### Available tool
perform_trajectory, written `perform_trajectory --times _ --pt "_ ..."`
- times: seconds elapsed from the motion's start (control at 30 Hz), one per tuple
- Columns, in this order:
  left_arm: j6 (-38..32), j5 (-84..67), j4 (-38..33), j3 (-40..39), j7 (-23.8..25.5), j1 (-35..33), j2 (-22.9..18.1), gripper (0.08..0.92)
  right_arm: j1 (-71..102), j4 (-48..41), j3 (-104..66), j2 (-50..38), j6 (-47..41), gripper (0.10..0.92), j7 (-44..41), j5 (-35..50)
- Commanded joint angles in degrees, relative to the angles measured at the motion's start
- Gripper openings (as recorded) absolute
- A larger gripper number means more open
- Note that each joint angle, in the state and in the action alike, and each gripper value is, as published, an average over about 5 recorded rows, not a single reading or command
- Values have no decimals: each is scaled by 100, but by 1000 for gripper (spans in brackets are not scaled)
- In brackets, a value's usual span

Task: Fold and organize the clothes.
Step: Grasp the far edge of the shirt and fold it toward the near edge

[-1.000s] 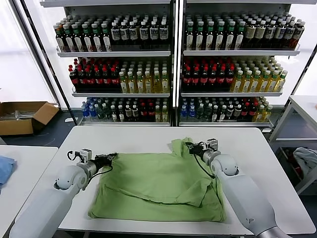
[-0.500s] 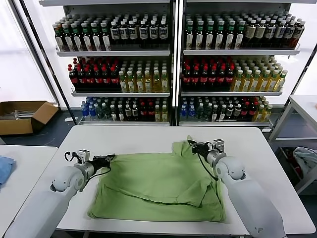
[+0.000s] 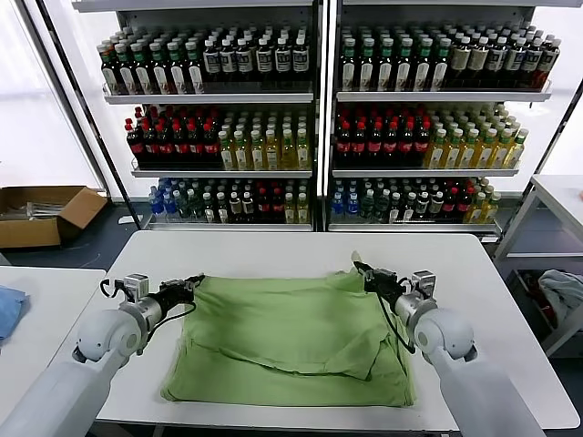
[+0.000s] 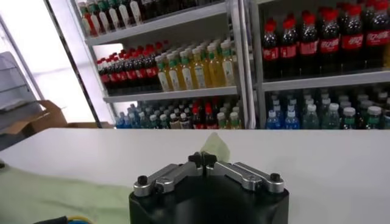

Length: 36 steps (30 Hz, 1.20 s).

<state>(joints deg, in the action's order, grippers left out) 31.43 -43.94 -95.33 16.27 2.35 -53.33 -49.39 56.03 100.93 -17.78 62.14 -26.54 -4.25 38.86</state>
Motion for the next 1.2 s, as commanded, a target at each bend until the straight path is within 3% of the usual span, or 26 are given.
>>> perform_trajectory --times 0.03,0.43,0.7,0.97,1.2 --pt "4 -80 -1320 824 -209 -1259 137 86 1289 1428 -549 -103 -10 106 129 54" --pt "102 315 -1939 1314 -158 -2591 51 86 3155 2324 -1175 150 114 106 91 -598" --pt "39 311 -1790 1119 -112 -2336 41 86 1890 1492 -898 51 -227 136 623 -675" --pt "18 309 -1683 1033 -53 -2154 75 86 -179 -165 95 308 -496 361 1121 -486" --pt "0 307 -1671 1090 6 -2198 129 86 -594 -671 417 607 -505 560 1166 -503"
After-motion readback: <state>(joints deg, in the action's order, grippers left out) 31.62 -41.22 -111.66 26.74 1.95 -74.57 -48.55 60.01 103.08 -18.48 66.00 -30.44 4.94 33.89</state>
